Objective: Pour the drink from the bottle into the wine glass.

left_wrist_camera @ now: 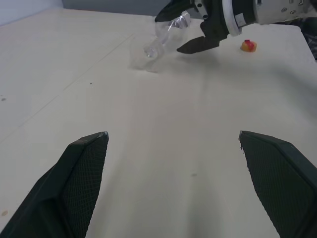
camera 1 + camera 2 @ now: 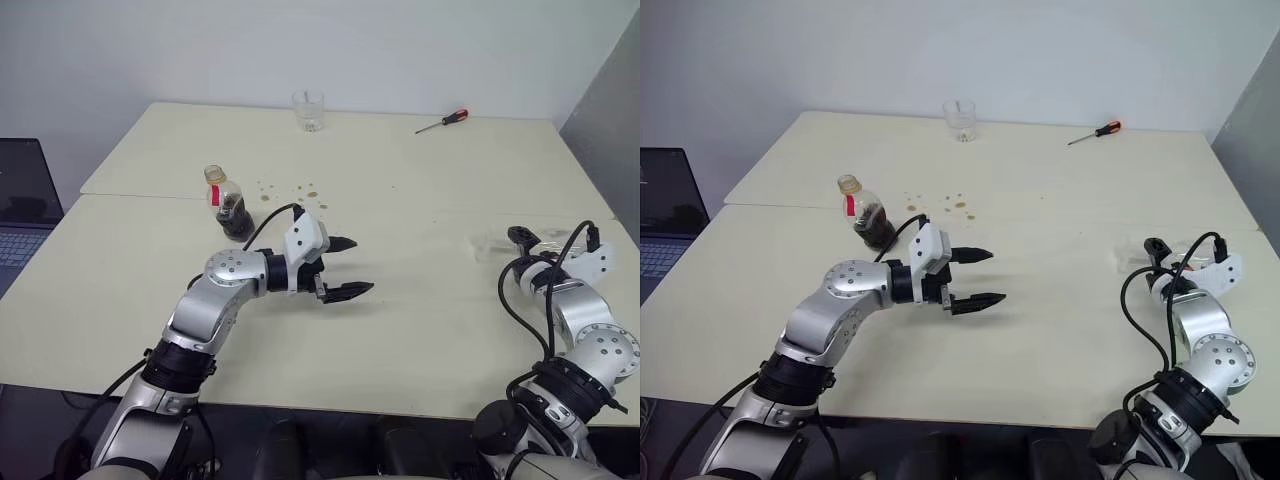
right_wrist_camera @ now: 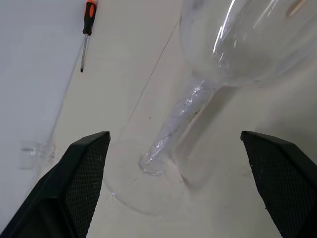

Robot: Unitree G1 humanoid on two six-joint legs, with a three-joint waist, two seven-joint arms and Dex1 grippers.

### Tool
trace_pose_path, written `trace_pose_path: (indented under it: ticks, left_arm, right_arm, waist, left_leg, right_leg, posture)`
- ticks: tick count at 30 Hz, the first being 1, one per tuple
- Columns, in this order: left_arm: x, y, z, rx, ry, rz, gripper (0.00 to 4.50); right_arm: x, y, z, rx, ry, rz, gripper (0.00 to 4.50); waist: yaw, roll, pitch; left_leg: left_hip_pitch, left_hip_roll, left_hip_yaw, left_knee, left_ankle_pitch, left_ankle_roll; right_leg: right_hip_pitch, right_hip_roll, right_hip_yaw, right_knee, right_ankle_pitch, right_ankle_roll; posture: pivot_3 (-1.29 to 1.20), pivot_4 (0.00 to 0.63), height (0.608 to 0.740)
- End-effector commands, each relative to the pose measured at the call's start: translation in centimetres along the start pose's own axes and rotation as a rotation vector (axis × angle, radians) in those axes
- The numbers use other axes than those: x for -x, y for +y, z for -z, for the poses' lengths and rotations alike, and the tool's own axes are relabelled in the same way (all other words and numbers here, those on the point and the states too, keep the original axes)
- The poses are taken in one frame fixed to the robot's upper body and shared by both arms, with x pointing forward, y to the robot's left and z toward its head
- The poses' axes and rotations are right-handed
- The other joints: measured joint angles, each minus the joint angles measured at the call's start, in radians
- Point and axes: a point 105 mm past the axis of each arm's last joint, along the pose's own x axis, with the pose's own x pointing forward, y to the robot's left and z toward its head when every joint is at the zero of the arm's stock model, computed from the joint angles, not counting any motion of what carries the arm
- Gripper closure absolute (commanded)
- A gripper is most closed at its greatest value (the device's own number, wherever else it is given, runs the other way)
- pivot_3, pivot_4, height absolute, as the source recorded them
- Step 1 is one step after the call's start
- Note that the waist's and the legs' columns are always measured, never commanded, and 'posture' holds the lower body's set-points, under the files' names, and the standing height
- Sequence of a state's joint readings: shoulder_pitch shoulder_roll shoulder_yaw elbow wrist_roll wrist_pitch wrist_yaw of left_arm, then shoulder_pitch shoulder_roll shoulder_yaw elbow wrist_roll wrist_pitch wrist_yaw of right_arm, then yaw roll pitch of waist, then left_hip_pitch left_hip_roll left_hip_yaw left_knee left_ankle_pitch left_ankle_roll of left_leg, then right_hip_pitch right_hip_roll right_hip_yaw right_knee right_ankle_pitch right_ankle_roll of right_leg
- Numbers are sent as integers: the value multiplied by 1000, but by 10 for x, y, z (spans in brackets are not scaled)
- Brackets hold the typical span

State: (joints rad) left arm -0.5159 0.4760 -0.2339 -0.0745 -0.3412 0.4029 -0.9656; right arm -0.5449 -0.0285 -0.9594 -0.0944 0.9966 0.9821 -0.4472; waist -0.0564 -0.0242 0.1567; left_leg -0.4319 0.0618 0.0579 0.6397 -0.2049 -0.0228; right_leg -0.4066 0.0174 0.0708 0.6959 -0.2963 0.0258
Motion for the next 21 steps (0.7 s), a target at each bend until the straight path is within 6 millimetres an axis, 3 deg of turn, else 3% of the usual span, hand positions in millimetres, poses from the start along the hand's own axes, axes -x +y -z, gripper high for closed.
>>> trace_pose_path:
  ticks: [1,8,9,12,17,21]
  left_arm:
    - [-4,-3,-10,-45,-29,8,16]
    - [-2,-3,-10,-43,-24,7,16]
    - [-2,-2,-9,-44,-21,6,4]
    - [0,1,-10,-51,-14,-6,0]
    - [3,4,-8,-60,-2,-24,0]
    - [8,9,-9,-52,-4,-71,0]
  right_arm:
    - [-9,14,-2,-31,-5,-48,0]
    - [-28,15,4,-66,14,-45,0]
    - [-30,15,5,-66,18,-44,173]
    - [-38,9,9,-65,34,-26,929]
    - [-44,4,14,-39,41,-8,2744]
    - [-43,19,26,94,74,-55,4037]
  waist:
    - [0,0,0]
    - [0,1,0]
    - [-1,1,0]
    - [-1,1,0]
    - [-2,1,0]
    - [-2,1,0]
  left_leg:
    - [0,0,0,0,0,0]
    - [0,0,0,0,0,0]
    - [0,0,0,0,0,0]
    - [0,0,0,0,0,0]
    - [0,0,0,0,0,0]
    - [0,0,0,0,0,0]
  right_leg:
    - [0,0,0,0,0,0]
    - [0,0,0,0,0,0]
    - [0,0,0,0,0,0]
    - [0,0,0,0,0,0]
    - [0,0,0,0,0,0]
    - [0,0,0,0,0,0]
  posture:
    - [0,150,740]
    - [0,150,740]
    - [0,150,740]
    - [0,150,740]
    - [0,150,740]
    - [0,150,740]
